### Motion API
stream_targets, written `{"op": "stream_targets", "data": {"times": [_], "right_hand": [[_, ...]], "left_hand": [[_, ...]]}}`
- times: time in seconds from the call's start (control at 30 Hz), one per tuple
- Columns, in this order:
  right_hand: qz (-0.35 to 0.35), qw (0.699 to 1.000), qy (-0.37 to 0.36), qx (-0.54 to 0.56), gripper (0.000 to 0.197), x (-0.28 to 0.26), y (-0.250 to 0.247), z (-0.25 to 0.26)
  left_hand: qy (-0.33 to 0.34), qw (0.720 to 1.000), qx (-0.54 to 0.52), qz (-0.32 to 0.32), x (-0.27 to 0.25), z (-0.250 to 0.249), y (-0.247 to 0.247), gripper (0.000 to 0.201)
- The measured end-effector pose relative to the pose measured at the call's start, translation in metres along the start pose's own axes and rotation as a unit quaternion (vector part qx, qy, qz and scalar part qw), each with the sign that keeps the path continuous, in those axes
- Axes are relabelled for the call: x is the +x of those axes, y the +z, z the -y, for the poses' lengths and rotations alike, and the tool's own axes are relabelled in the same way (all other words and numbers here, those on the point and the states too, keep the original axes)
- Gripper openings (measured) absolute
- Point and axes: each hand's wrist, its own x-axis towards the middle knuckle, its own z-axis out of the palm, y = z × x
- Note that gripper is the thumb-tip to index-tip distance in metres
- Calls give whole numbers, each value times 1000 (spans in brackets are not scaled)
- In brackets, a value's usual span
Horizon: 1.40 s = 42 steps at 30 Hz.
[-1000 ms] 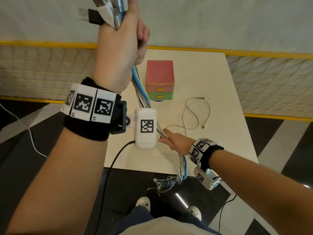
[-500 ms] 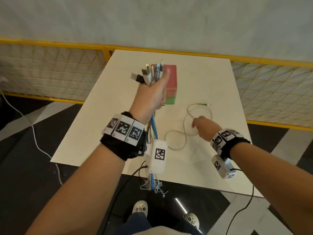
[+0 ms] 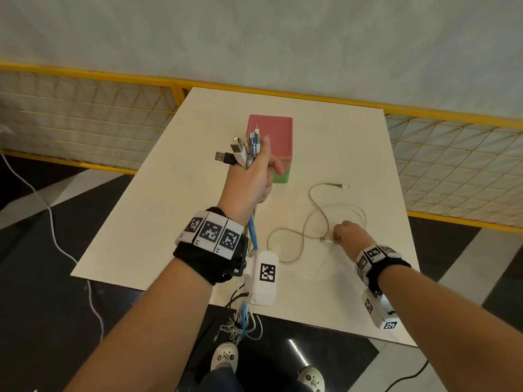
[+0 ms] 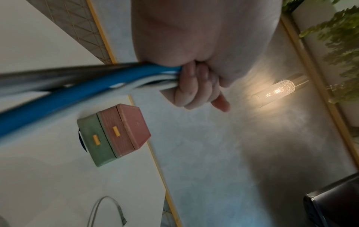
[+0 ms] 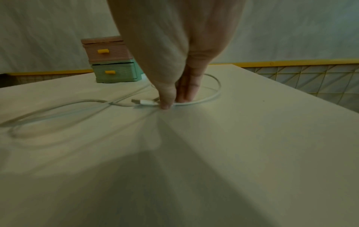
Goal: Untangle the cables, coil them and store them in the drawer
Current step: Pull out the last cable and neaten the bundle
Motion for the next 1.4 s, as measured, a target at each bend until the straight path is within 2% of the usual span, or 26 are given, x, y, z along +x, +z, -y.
{"op": "stream_targets", "data": {"times": [0.1,0.2,0.27,0.37,0.43,0.5,0.53,0.57,0.6,0.73,0.83,0.9,0.97,1.1,1.17,1.23,1.33,1.4], "right_hand": [[-88,996,-20,9,17,-7,-5,9],[-119,971,-18,208,13,-21,-32,28],[-142,923,-33,355,7,-33,-57,45],[-202,837,-46,507,2,-51,-91,74],[-193,781,-56,591,5,-63,-108,92],[-160,753,-92,631,9,-75,-121,107],[-151,755,-112,629,10,-80,-125,113],[-148,759,-126,622,10,-85,-127,117],[-148,762,-134,616,10,-89,-128,120],[-146,794,-126,577,12,-102,-127,123],[-150,820,-146,532,13,-108,-126,129],[-152,823,-159,524,15,-109,-126,135],[-134,826,-166,521,19,-111,-125,138],[-64,866,-195,456,30,-118,-117,131],[-40,878,-189,438,32,-118,-113,120],[-23,888,-167,428,32,-116,-110,104],[-24,910,-136,392,29,-115,-110,78],[-47,919,-130,368,24,-116,-116,70]], "left_hand": [[12,1000,-2,-5,1,-2,-1,58],[11,1000,-9,-13,3,-2,-4,60],[2,1000,-11,-20,4,-1,-3,61],[-32,999,2,-12,2,2,4,54],[-61,998,13,23,-5,2,12,52],[-60,995,34,68,-14,6,21,44],[-43,994,52,87,-18,8,25,38],[-20,993,72,90,-22,9,27,41],[3,993,87,79,-25,9,27,41],[48,998,42,18,-29,5,18,20],[42,999,-1,33,-33,5,14,27],[27,999,4,38,-37,2,14,35],[25,1000,-2,18,-36,-3,9,45],[56,994,-82,-36,-26,-21,-13,56],[46,978,-202,-20,-23,-36,-26,50],[63,963,-263,4,-22,-52,-44,40],[132,961,-244,19,-22,-68,-74,24],[159,966,-204,27,-24,-72,-87,22]]}}
